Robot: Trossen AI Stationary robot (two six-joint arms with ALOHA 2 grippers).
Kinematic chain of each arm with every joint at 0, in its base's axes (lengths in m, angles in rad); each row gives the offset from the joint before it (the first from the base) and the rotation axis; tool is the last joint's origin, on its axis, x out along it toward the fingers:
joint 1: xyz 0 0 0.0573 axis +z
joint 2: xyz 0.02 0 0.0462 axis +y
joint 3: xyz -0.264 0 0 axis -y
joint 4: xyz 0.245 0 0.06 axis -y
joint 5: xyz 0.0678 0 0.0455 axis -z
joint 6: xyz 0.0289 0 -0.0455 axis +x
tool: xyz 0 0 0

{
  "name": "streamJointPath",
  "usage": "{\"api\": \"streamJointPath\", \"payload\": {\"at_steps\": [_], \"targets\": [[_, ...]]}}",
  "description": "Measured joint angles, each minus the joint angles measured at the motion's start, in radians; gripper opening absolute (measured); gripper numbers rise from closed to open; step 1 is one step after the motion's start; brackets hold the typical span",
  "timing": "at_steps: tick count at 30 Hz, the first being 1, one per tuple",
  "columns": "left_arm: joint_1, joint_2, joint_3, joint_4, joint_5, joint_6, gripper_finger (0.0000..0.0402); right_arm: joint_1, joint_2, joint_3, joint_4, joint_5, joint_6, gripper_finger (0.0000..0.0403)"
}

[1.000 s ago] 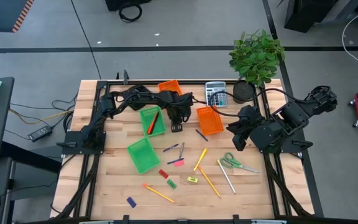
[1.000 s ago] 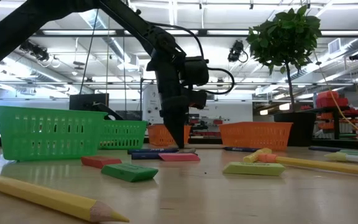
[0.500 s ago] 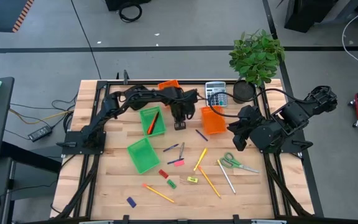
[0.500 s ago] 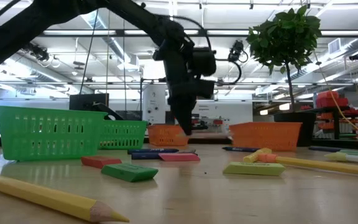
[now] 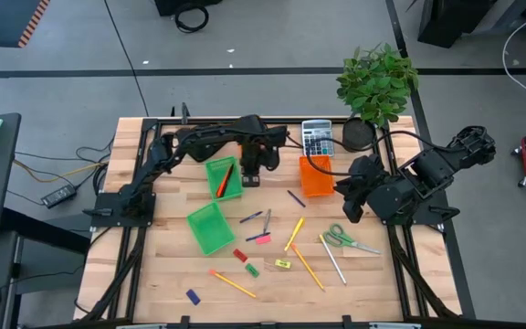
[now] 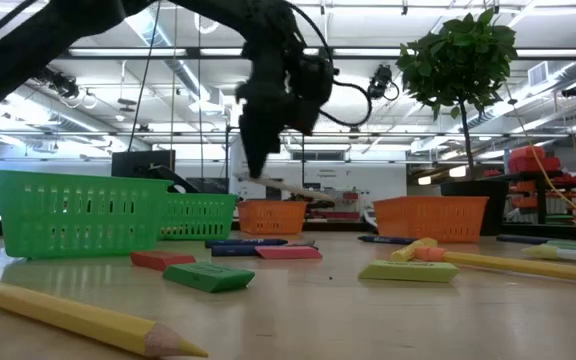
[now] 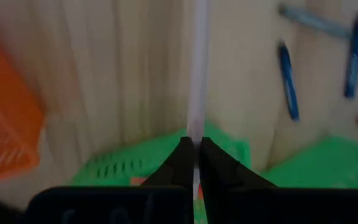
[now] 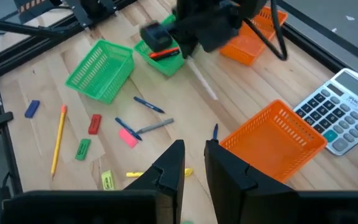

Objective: Sort crayons/erasers/pens/pencils in bins
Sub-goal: Put the pink pen into the top green bin

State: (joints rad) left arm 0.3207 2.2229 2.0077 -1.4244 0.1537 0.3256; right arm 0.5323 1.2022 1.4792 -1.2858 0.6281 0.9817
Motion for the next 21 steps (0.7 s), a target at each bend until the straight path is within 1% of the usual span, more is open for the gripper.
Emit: {"api": "streamJointPath", "payload": {"at_steps": [2,4,7,9,11,14,15,18,21], "targets": [[0.012,-0.058,-0.036,-0.001,0.001,0.030,0.0014,0.000,0.000,0.000,0.000,0.000,-0.017,0.0069],[0.036,-0.141,-0.088,0.036,0.003,0.036,0.0014,0.000,0.000,0.000,-0.003,0.000,-0.025,0.0069],[0.088,-0.275,-0.207,0.121,0.007,-0.047,0.0014,0.000,0.000,0.000,-0.016,0.000,-0.035,0.0069],[0.118,-0.356,-0.304,0.191,0.020,-0.155,0.0014,0.000,0.000,0.000,-0.025,0.006,-0.045,0.0069],[0.136,-0.439,-0.418,0.267,0.030,-0.293,0.0016,0.000,0.000,0.000,-0.032,0.035,-0.053,0.0069],[0.125,-0.541,-0.593,0.421,0.016,-0.515,0.0015,0.000,0.000,0.000,-0.038,0.095,-0.064,0.0069],[0.114,-0.568,-0.649,0.479,0.002,-0.598,0.0014,0.000,0.000,0.000,-0.038,0.112,-0.067,0.0069],[0.069,-0.627,-0.788,0.618,-0.081,-0.795,0.0015,0.000,0.000,0.000,-0.038,0.147,-0.068,0.0069],[0.032,-0.660,-0.873,0.662,-0.159,-0.933,0.0021,0.000,0.000,0.000,-0.041,0.150,-0.068,0.0069]]}}
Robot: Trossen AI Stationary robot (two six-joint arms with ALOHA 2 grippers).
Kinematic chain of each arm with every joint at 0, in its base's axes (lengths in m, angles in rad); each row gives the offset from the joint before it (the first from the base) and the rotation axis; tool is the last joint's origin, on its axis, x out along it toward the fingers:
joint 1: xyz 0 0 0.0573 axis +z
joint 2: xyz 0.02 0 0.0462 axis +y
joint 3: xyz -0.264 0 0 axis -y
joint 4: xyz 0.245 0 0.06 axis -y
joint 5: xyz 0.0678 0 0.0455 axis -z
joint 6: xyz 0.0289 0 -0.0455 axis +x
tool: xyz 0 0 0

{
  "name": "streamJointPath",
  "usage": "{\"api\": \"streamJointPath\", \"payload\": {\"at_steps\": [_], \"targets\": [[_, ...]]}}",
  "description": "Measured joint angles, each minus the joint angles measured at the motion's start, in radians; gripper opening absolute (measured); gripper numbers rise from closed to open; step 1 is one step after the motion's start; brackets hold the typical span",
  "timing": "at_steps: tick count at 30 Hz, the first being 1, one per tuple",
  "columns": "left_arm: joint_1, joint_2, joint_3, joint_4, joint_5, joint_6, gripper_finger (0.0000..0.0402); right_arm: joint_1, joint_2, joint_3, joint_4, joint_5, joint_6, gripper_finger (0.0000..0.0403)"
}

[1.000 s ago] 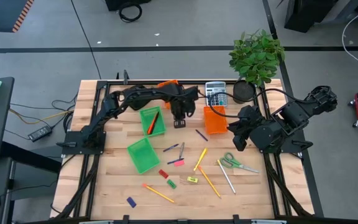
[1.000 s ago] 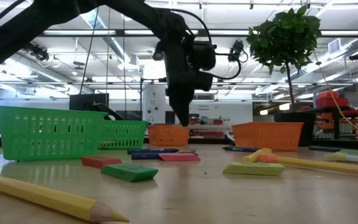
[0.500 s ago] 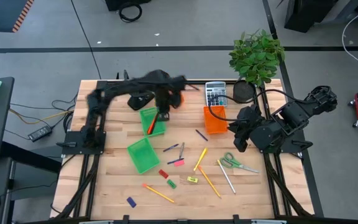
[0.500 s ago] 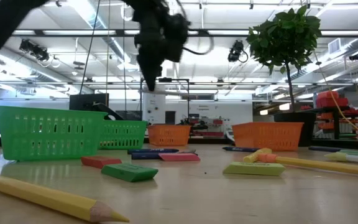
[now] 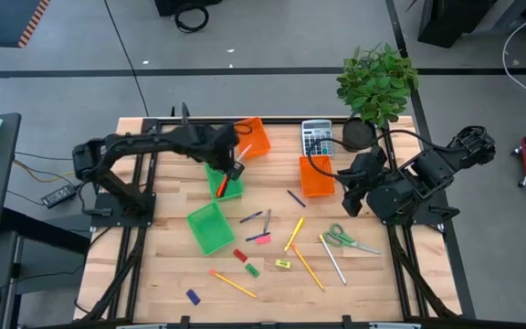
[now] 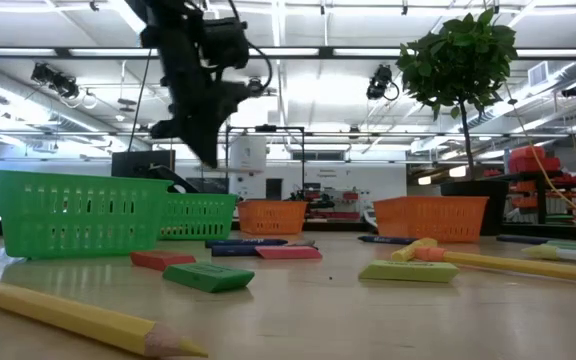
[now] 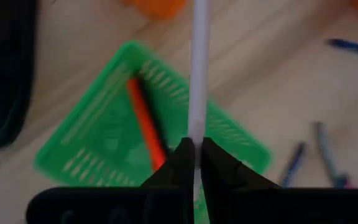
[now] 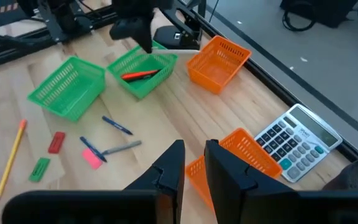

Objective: Sort crayons/erasers/pens/pencils in bins
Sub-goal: Put the pink pen into the top green bin

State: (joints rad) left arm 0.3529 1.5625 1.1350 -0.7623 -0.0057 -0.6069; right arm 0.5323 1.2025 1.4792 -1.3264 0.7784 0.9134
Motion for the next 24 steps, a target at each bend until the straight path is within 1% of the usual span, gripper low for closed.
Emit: {"api": "streamJointPath", "payload": {"at_steps": [3,8,12,15,19,21,24], "targets": [[-0.038,-0.008,-0.050,-0.005,-0.069,-0.112,0.0021,0.000,0.000,0.000,-0.011,0.000,-0.006,0.0069],[-0.102,-0.008,-0.088,0.016,-0.080,-0.228,0.0017,0.000,0.000,0.000,-0.012,-0.001,-0.038,0.0069],[-0.137,-0.008,-0.095,0.005,-0.126,-0.333,0.0026,0.000,0.000,0.000,-0.012,-0.001,-0.057,0.0069],[-0.151,-0.008,-0.095,0.005,-0.140,-0.376,0.0027,0.000,0.000,0.000,-0.012,-0.001,-0.073,0.0069],[-0.166,-0.008,-0.095,0.018,-0.133,-0.380,0.0027,0.000,0.000,0.000,-0.012,-0.001,-0.075,0.0069],[-0.172,-0.008,-0.095,0.010,-0.129,-0.412,0.0038,0.000,0.000,0.000,-0.012,-0.001,-0.075,0.0069],[-0.185,-0.008,-0.095,-0.016,-0.142,-0.498,0.0064,0.000,0.000,0.000,-0.012,-0.002,-0.072,0.0069]]}}
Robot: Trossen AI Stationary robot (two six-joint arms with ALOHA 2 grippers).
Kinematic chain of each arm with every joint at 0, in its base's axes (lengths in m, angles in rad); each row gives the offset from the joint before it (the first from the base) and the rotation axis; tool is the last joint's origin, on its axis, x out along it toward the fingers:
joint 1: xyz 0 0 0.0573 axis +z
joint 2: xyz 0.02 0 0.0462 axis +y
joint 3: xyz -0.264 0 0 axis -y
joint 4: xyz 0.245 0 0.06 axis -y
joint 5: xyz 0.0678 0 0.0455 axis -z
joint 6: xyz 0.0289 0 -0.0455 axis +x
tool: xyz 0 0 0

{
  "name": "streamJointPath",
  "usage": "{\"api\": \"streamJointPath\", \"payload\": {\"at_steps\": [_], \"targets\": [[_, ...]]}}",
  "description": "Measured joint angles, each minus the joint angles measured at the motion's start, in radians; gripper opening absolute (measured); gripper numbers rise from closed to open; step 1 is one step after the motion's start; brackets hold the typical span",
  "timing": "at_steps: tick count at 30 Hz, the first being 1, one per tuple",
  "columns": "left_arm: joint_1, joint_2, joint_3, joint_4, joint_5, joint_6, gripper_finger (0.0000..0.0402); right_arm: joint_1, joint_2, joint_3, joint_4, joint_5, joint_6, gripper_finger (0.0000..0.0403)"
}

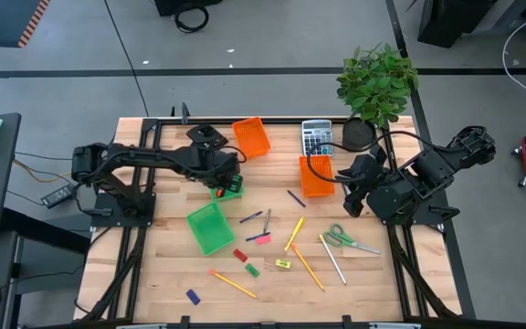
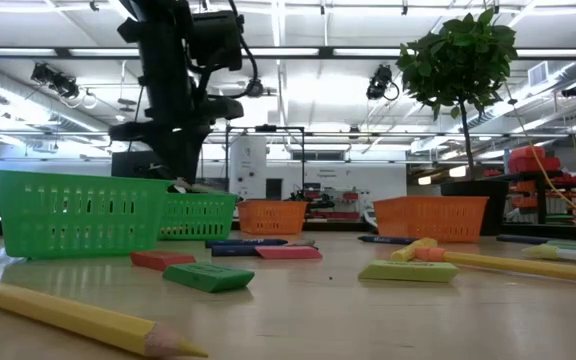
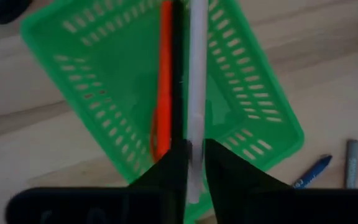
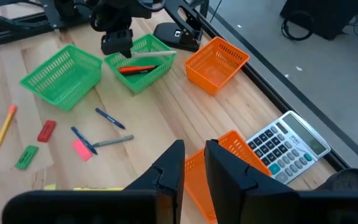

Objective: Sort crayons/erasers/pens/pencils in bins
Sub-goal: Put the pink pen into the top green bin, then put the top right blue crayon into the bottom orange bin

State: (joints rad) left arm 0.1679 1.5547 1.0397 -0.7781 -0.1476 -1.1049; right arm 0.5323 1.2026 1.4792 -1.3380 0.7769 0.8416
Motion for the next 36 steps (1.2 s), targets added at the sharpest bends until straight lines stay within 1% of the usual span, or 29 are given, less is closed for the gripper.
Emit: {"api": "streamJointPath", "payload": {"at_steps": [3,5,7,10,12,14,16,18,23,25,27,29,30,32,33,34,36], "targets": [[-0.018,0.000,0.000,-0.005,-0.016,-0.022,0.0098,0.000,0.000,0.000,0.000,-0.003,0.030,0.0069],[-0.027,0.000,0.000,-0.004,-0.016,-0.027,0.0121,-0.004,0.000,0.000,0.000,-0.004,0.077,0.0070],[-0.034,0.000,0.000,-0.003,-0.013,-0.028,0.0142,-0.032,0.000,0.000,0.002,-0.019,0.140,0.0077],[-0.044,0.000,0.017,-0.008,-0.010,-0.012,0.0169,-0.098,0.007,-0.004,0.006,-0.080,0.193,0.0095],[-0.055,0.000,0.054,-0.006,-0.009,0.016,0.0181,-0.143,0.023,-0.011,0.012,-0.143,0.148,0.0108],[-0.066,0.000,0.102,-0.005,-0.009,0.042,0.0190,-0.178,0.049,-0.011,0.035,-0.202,0.059,0.0118],[-0.078,0.000,0.158,-0.004,-0.021,0.069,0.0195,-0.195,0.066,-0.011,0.075,-0.242,-0.015,0.0122],[-0.091,0.000,0.219,0.003,-0.047,0.101,0.0196,-0.202,0.069,-0.011,0.162,-0.277,-0.056,0.0122],[-0.122,-0.001,0.382,0.009,-0.065,0.216,0.0188,-0.233,0.030,-0.012,0.573,-0.437,-0.152,0.0103],[-0.135,-0.001,0.440,0.001,-0.081,0.249,0.0184,-0.257,0.007,-0.011,0.683,-0.489,-0.175,0.0095],[-0.143,-0.001,0.498,0.001,-0.095,0.282,0.0180,-0.285,-0.009,-0.011,0.728,-0.545,-0.202,0.0091],[-0.142,-0.001,0.550,-0.002,-0.108,0.315,0.0177,-0.307,-0.022,-0.011,0.735,-0.644,-0.252,0.0084],[-0.139,-0.001,0.572,-0.002,-0.116,0.333,0.0175,-0.314,-0.027,-0.011,0.739,-0.686,-0.269,0.0075],[-0.127,-0.001,0.614,-0.008,-0.122,0.373,0.0173,-0.320,-0.033,-0.011,0.742,-0.750,-0.290,0.0041],[-0.119,-0.001,0.636,-0.009,-0.122,0.395,0.0172,-0.322,-0.034,-0.011,0.751,-0.771,-0.300,0.0022],[-0.108,-0.001,0.659,-0.020,-0.122,0.421,0.0172,-0.323,-0.034,-0.011,0.766,-0.781,-0.310,0.0012],[-0.084,-0.001,0.706,-0.058,-0.122,0.469,0.0172,-0.323,-0.039,-0.011,0.793,-0.785,-0.320,0.0008]]}}
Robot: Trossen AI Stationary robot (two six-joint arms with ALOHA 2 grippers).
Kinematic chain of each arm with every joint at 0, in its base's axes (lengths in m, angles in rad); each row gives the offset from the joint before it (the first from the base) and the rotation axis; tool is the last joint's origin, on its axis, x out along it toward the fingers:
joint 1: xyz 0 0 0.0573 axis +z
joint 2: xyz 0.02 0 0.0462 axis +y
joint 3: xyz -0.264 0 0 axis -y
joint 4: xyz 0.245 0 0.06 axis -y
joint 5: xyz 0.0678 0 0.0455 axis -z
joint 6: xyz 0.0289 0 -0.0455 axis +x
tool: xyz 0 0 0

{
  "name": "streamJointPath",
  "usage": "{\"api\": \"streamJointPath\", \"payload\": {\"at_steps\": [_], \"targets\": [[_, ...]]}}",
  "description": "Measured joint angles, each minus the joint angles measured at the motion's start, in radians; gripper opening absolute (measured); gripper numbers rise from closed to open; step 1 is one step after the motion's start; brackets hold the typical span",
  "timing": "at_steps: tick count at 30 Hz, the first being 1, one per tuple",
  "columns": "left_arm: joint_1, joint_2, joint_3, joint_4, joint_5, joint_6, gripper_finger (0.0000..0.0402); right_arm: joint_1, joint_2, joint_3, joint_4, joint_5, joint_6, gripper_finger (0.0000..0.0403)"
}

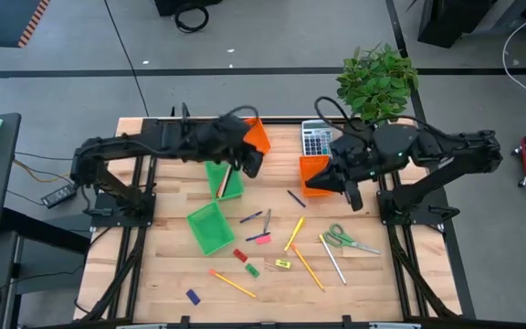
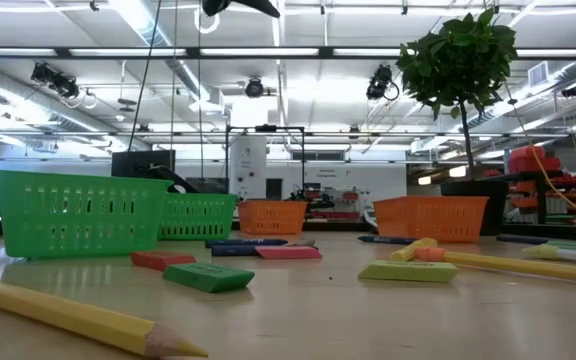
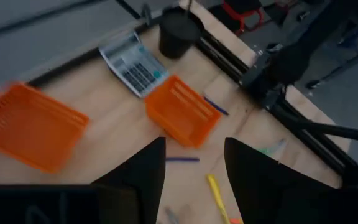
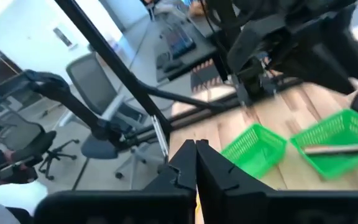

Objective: Sort crayons/erasers/pens/pencils in bins
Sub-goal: Put the top right blue crayon into the bottom orange bin

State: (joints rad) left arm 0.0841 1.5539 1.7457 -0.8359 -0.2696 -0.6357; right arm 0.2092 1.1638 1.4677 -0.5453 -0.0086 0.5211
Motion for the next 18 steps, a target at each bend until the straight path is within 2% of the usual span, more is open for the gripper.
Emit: {"api": "streamJointPath", "payload": {"at_steps": [4,8,12,16,18], "targets": [[0.048,0.000,0.067,-0.063,-0.001,0.084,0.0173,-0.021,-0.002,0.000,0.026,0.000,-0.035,0.0005],[0.087,0.000,0.104,-0.123,0.000,0.176,0.0172,-0.077,-0.002,0.000,-0.062,0.000,-0.025,0.0004],[0.120,0.000,0.110,-0.198,0.000,0.285,0.0173,-0.171,0.025,0.000,-0.380,0.061,0.081,0.0012],[0.142,0.000,0.109,-0.262,0.009,0.382,0.0172,-0.268,0.101,-0.001,-0.779,0.073,0.192,0.0019],[0.150,0.000,0.109,-0.271,0.022,0.419,0.0173,-0.308,0.143,-0.015,-0.903,0.074,0.234,0.0023]]}}
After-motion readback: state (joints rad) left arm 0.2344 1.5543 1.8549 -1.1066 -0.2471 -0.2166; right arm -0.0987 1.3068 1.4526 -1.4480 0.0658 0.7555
